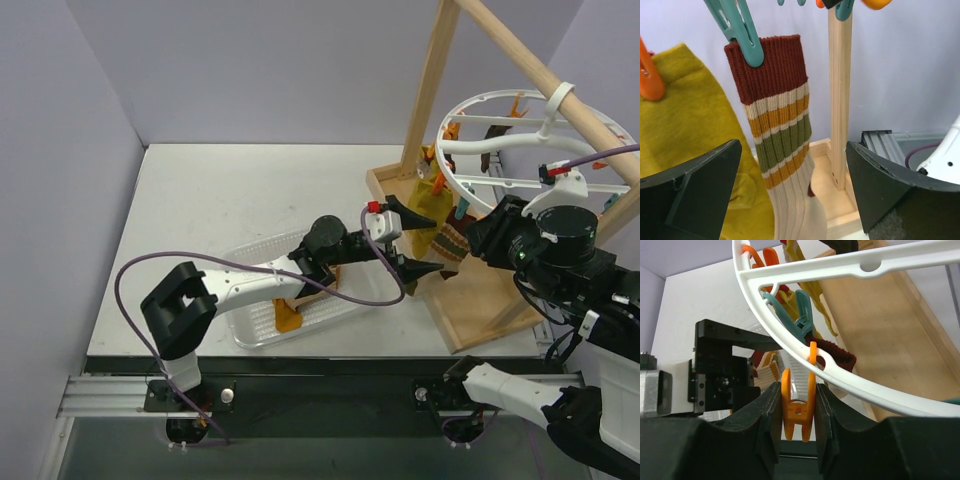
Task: Remove the socks clipped to the hanger
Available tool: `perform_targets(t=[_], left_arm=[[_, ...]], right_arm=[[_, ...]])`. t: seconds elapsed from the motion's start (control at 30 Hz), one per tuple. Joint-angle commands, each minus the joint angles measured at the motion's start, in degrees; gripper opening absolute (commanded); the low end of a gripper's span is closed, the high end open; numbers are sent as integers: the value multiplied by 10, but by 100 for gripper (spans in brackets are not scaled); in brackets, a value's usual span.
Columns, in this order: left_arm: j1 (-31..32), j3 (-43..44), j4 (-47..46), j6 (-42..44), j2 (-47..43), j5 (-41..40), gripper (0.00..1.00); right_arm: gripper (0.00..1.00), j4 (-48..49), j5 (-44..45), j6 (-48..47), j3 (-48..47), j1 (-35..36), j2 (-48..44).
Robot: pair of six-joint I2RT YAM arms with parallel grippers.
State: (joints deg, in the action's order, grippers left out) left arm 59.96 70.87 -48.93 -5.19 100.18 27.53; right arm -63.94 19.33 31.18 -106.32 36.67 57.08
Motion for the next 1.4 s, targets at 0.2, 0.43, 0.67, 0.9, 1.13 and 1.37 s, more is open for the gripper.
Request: perform_targets(t=[0.2,0.43,0.67,0.9,1.13,1.37], left_arm=[[8,129,-74,-65,118,36,87],[18,114,-23,-99,102,17,31],[41,68,1,-125,40,16,0],[46,37,1,-211,-16,73,0],[46,24,-8,-288,-35,136,0],[46,6,-68,-365,-45,172,0]], right_arm=[[1,-40,-50,-6,-12,0,-5],[11,-49,-44,-1,-12,0,-9],[21,-60,-32,5,-5,0,-19],[43,-96,-28,9,-4,0,-31],[70,-101,-49,21,15,1,-50],[80,-85,-92,47,22,1,-86]])
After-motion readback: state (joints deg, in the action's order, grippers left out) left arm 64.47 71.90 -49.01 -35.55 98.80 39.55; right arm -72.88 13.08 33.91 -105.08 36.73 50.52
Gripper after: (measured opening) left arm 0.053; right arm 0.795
